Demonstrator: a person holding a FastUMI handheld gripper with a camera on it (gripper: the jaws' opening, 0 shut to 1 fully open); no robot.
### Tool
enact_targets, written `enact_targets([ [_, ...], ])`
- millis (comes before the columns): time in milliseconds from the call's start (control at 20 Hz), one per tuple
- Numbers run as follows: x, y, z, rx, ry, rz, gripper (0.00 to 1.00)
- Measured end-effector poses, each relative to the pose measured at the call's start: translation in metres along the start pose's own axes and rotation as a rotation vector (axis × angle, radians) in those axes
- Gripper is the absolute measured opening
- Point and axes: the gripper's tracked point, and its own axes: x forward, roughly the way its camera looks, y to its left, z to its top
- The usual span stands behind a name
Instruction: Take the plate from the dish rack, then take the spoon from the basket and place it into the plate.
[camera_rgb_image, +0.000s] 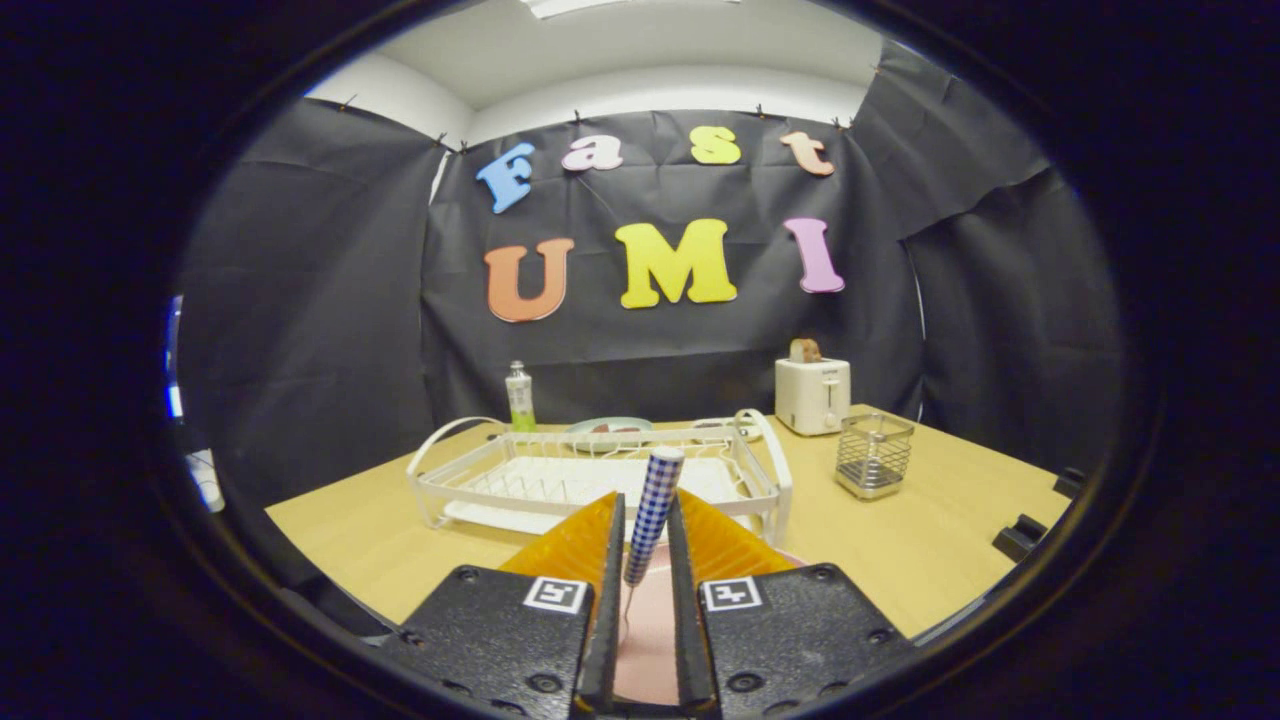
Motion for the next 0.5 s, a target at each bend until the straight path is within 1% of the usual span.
enact_targets([
  [50,-0.002,-0.003,0.000,0.012,0.013,0.007,0.43],
  [150,-0.010,-0.023,0.006,0.014,0.022,-0.009,0.79],
  [250,-0.017,-0.050,0.013,0.010,0.021,-0.064,0.94],
  [300,-0.022,-0.057,0.020,0.026,0.009,-0.074,1.00],
  [500,-0.038,-0.086,0.051,0.080,-0.021,-0.094,1.00],
])
